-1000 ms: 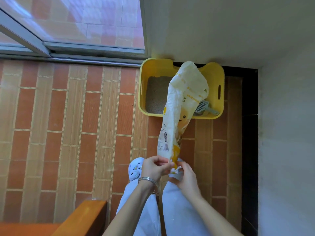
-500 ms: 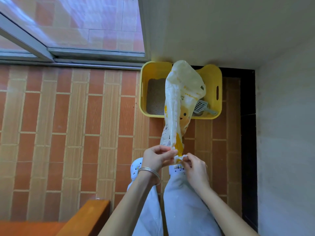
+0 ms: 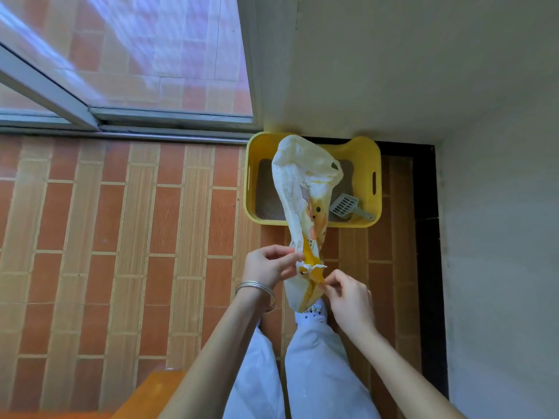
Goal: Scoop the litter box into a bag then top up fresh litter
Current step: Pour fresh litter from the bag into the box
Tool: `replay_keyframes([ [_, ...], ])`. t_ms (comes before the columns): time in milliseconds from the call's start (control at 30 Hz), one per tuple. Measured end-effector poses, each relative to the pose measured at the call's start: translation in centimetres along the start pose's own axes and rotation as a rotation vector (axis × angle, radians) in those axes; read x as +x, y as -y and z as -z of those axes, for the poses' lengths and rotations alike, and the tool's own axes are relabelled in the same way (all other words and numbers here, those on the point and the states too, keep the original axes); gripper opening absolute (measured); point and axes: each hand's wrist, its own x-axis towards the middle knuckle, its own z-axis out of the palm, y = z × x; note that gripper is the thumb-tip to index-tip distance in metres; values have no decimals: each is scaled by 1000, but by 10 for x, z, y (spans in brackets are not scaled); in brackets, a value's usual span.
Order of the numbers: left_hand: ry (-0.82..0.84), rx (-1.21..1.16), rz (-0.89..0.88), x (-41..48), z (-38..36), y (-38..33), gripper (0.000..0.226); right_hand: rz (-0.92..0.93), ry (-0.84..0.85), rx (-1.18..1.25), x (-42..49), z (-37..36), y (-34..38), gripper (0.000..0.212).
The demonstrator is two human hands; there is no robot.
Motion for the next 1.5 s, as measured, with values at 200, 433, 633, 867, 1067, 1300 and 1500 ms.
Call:
replay_keyframes([
  [200, 1, -65, 17, -5, -2, -18, 7, 44, 23, -2, 1, 14, 13, 9],
  [433, 1, -16, 43, -8, -7, -15, 10, 14, 42, 9, -7, 11, 8, 8],
  [633, 87, -29, 34, -13, -19, -18, 8, -5, -46, 122, -18, 20, 4, 15],
  [867, 67, 77, 33, -8, -20, -20, 12, -51, 0, 98, -13, 13, 2, 19],
  [1067, 108, 156, -17, -21, -4, -5, 16, -18, 17, 111, -24, -3, -6, 0],
  [1300, 61, 102, 35, -10, -8, 9, 17, -107, 51, 221, -21, -14, -10, 8],
  [1500, 31, 189, 27, -5, 13, 33, 17, -147, 252, 104, -6, -19, -18, 16],
])
